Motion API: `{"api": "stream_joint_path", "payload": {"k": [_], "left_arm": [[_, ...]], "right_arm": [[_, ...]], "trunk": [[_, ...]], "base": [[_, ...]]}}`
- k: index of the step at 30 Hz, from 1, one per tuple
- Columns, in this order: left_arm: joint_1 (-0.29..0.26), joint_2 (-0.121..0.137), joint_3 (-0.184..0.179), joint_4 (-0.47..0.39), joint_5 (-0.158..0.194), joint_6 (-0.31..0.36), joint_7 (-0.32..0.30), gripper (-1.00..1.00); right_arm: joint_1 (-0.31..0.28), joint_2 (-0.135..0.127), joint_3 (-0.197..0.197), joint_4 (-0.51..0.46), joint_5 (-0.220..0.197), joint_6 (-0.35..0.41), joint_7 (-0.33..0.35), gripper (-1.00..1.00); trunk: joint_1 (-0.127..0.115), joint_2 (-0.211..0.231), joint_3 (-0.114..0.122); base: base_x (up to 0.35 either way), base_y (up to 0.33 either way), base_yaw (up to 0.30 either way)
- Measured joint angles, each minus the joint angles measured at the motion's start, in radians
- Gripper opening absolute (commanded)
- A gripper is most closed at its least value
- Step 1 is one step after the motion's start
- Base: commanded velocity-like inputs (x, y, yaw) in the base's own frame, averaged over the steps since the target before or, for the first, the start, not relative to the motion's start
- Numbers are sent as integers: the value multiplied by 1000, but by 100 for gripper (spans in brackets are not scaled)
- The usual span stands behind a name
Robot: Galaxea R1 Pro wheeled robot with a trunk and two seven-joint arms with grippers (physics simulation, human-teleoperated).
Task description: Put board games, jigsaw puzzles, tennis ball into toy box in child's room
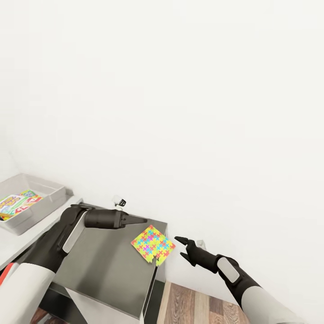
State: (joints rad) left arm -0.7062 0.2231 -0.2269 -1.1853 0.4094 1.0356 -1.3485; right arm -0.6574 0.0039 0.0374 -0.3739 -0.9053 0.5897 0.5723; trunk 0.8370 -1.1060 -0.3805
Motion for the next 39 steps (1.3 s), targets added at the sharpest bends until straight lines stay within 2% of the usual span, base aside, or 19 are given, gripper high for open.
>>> {"api": "stream_joint_path", "payload": {"k": [31,39], "left_arm": [[0,-3,1,-2,1,-1,0,100],[0,-3,-1,-2,1,-2,0,100]], "right_arm": [[0,-2,2,-4,8,1,3,100],[-1,8,10,-11,10,-9,3,100]], "trunk": [[119,-217,-97],[150,-273,-122]], "base": [[0,0,0],[0,0,0]]}}
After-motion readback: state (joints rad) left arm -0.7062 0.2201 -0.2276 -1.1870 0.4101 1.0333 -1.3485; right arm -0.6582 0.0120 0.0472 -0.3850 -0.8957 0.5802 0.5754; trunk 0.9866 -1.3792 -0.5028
